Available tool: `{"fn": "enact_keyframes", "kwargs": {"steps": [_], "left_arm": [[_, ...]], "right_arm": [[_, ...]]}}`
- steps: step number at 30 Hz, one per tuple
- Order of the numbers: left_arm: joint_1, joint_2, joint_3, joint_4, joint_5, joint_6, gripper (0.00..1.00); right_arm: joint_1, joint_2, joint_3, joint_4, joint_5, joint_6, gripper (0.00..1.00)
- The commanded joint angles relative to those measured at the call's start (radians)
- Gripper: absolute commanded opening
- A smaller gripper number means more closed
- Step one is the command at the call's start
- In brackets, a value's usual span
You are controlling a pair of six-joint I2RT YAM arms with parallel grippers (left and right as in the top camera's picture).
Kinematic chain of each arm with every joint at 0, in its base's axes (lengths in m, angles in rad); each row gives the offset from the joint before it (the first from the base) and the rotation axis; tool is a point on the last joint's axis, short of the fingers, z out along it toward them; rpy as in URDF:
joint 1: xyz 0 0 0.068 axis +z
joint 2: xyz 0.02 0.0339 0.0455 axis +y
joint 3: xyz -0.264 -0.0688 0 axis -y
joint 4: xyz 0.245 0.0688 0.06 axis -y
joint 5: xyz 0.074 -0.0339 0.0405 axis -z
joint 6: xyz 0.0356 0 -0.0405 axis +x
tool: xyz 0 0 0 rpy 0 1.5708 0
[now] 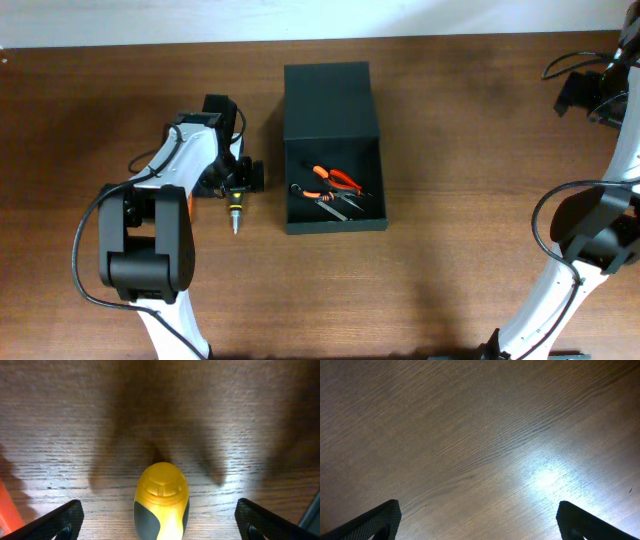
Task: Pack container
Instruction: 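Descend further and close the left gripper on the screwdriver handle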
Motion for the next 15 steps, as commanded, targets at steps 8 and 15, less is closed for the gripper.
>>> {"fn": "enact_keyframes", "kwargs": {"steps": [8,15], "left_arm": [[0.003,0.013,-0.047,0.006,0.011,0.013,0.99],[0.003,0.013,-0.047,0.008,0.011,0.013,0.99]], "right_arm": [[-0.007,-0.024,-0.003,0.000,0.016,-0.006,0.99],[-0.007,-0.024,-0.003,0.000,0.016,-0.006,0.99]]}}
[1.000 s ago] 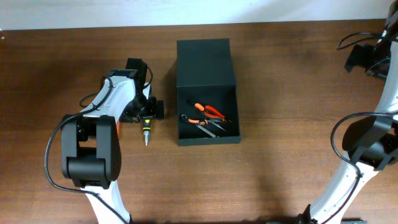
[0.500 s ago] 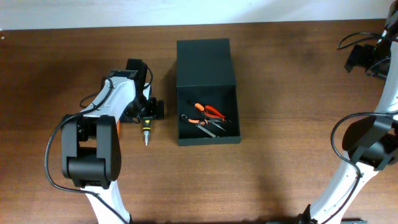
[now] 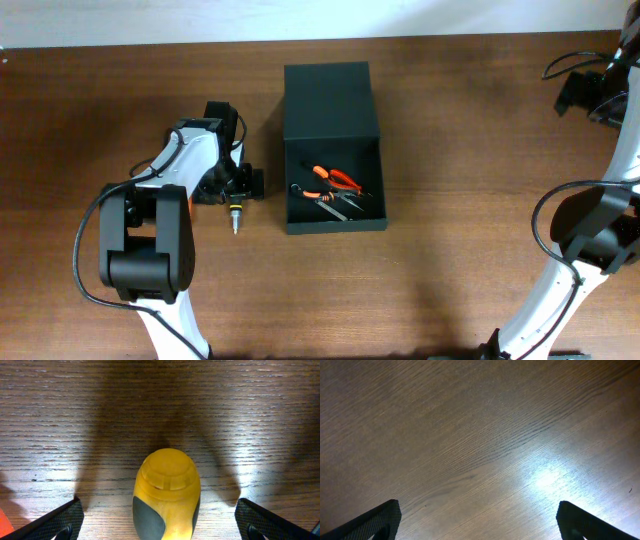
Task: Pack container
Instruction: 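Descend further and close the left gripper on the screwdriver handle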
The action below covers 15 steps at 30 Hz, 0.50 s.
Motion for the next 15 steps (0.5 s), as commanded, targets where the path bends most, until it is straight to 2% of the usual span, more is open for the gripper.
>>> {"fn": "enact_keyframes", "kwargs": {"steps": [1,15], "left_arm": [[0.003,0.013,-0.010,0.003,0.011,0.013,0.99],[0.003,0.013,-0.011,0.002,0.011,0.013,0.99]], "right_arm": [[-0.007,-0.024,-0.003,0.000,0.016,-0.006,0.99],[-0.007,-0.024,-0.003,0.000,0.016,-0.006,0.99]]}}
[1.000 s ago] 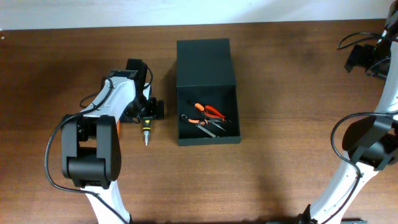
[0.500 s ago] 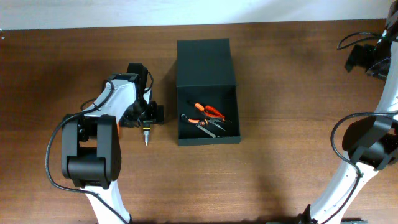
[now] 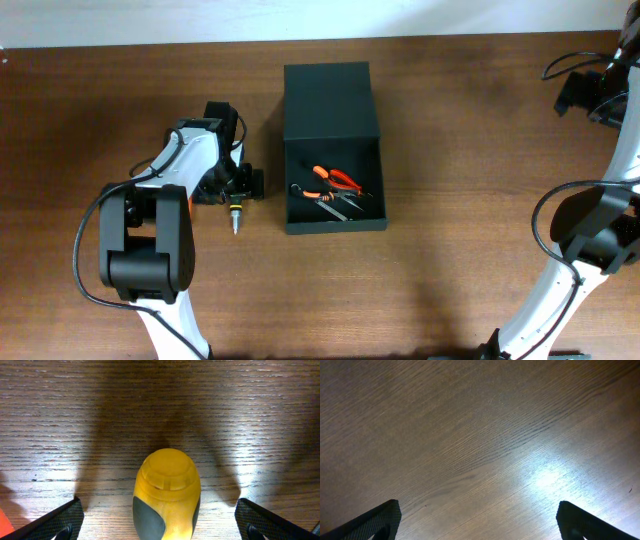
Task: Pack container
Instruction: 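Descend further and close the left gripper on the screwdriver handle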
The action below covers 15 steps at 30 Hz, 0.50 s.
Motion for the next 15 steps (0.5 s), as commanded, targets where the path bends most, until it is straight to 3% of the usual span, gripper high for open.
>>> {"fn": "enact_keyframes", "kwargs": {"steps": [1,15], "left_arm": [[0.003,0.013,-0.011,0.002,0.011,0.013,0.99],[0.003,0.013,-0.021,0.002,0.011,0.013,0.99]], "right_arm": [[-0.007,-0.024,-0.003,0.000,0.016,-0.006,0.99],[-0.007,-0.024,-0.003,0.000,0.016,-0.006,0.99]]}}
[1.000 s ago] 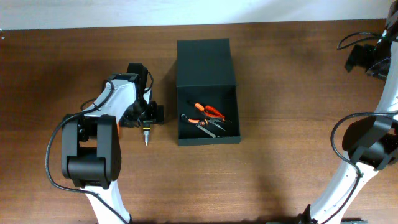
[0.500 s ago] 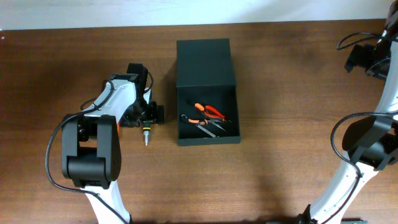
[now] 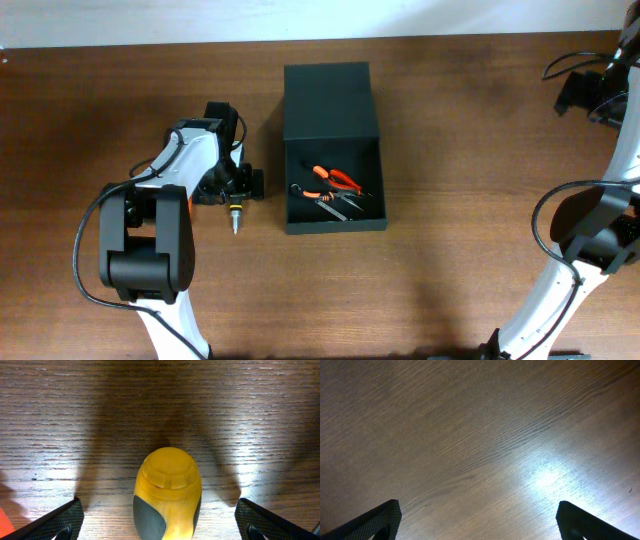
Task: Pack container
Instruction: 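Descend further and close the left gripper on the screwdriver handle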
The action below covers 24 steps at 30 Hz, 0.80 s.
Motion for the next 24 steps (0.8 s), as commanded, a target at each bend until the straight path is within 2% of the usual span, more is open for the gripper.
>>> {"fn": "enact_keyframes", "kwargs": {"steps": [1,24], "left_arm": [[0.003,0.013,-0.018,0.002,0.011,0.013,0.99],[0.003,0.013,-0.018,0.001,-0.007,0.013,0.99]], "right_arm": [[-0.007,-0.024,-0.003,0.000,0.016,-0.006,0.99],[-0.007,-0.024,-0.003,0.000,0.016,-0.006,0.99]]}}
